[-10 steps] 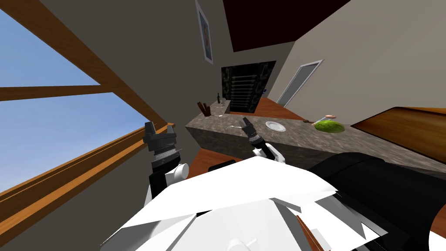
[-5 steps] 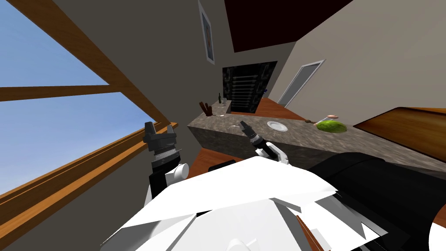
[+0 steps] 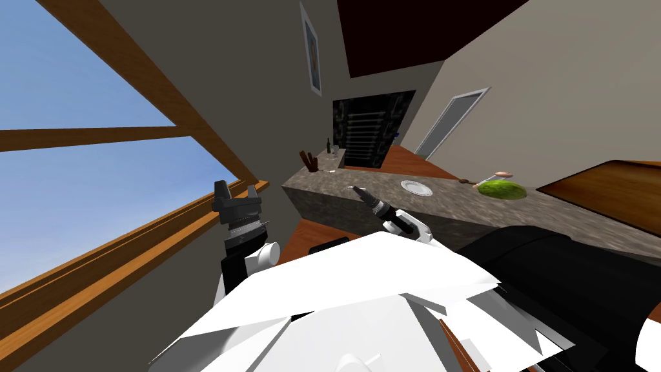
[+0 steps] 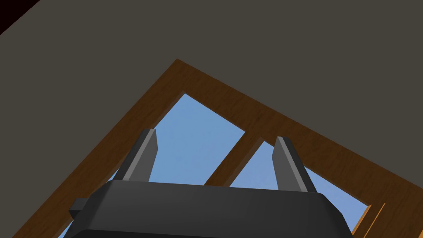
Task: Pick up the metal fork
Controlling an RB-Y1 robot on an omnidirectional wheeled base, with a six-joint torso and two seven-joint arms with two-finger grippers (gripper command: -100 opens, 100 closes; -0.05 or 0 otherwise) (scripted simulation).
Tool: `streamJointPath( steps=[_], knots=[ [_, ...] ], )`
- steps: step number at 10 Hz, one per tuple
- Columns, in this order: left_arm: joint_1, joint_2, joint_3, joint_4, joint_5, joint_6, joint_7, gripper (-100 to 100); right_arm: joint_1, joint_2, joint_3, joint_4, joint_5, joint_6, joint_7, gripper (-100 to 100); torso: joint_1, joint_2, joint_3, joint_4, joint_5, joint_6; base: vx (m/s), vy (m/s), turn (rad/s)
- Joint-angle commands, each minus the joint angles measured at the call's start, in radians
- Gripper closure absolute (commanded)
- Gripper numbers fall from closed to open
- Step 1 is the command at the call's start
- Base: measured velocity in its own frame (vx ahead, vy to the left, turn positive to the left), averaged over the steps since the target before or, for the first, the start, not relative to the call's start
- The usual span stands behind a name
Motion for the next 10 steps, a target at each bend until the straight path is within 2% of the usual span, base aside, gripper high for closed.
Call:
streamJointPath(
  steps=[1, 2, 3, 4, 5, 6, 7, 8, 9, 10],
  knots=[
    [0.000, 0.000, 0.000, 0.000, 0.000, 0.000, 0.000, 0, -0.007, -0.039, 0.005, 0.021, 0.012, -0.002, 0.005, -100, 0.000, 0.000, 0.000, 0.000, 0.000, 0.000, 0.035, 0.049, 0.026],
    [0.000, 0.000, 0.000, 0.000, 0.000, 0.000, 0.000, 0, -0.009, -0.074, 0.013, 0.057, 0.038, -0.006, 0.015, -100, -0.001, 0.000, 0.000, 0.000, 0.000, 0.000, 0.045, 0.061, 0.064],
    [0.000, 0.000, 0.000, 0.000, 0.000, 0.000, 0.000, 0, -0.009, -0.094, 0.013, 0.057, 0.038, -0.006, 0.015, -100, 0.000, -0.001, -0.001, 0.000, 0.000, 0.000, 0.036, 0.047, 0.040],
    [0.000, 0.000, 0.000, 0.000, 0.000, 0.000, 0.000, 0, -0.011, -0.129, 0.021, 0.096, 0.067, -0.011, 0.025, -100, -0.001, 0.000, 0.000, 0.000, 0.000, 0.000, 0.046, 0.057, 0.081],
    [0.000, 0.000, 0.000, 0.000, 0.000, 0.000, 0.000, 0, -0.011, -0.149, 0.021, 0.096, 0.067, -0.011, 0.025, -100, 0.000, -0.001, -0.001, 0.000, 0.000, 0.000, 0.046, 0.046, 0.038],
    [0.000, 0.000, 0.000, 0.000, 0.000, 0.000, 0.000, 0, -0.013, -0.184, 0.028, 0.136, 0.096, -0.015, 0.034, -100, -0.001, -0.001, -0.001, 0.000, 0.000, 0.000, 0.068, 0.048, 0.090],
    [0.000, 0.000, 0.000, 0.000, 0.000, 0.000, 0.000, 0, -0.013, -0.205, 0.028, 0.136, 0.096, -0.015, 0.034, -100, -0.001, -0.002, -0.001, 0.000, 0.000, 0.000, 0.052, 0.041, 0.043],
    [0.000, 0.000, 0.000, 0.000, 0.000, 0.000, 0.000, 0, -0.015, -0.238, 0.033, 0.178, 0.127, -0.019, 0.044, -100, -0.001, -0.001, -0.001, 0.000, 0.000, 0.000, 0.059, 0.050, 0.105],
    [0.000, 0.000, 0.000, 0.000, 0.000, 0.000, 0.000, 0, -0.015, -0.261, 0.033, 0.178, 0.127, -0.019, 0.044, -100, -0.001, -0.002, -0.001, 0.000, 0.000, 0.000, 0.055, 0.043, 0.043],
    [0.000, 0.000, 0.000, 0.000, 0.000, 0.000, 0.000, 0, -0.017, -0.293, 0.038, 0.222, 0.159, -0.023, 0.054, -100, -0.001, -0.002, -0.001, 0.000, 0.000, 0.000, 0.072, 0.054, 0.096]
  ],
)
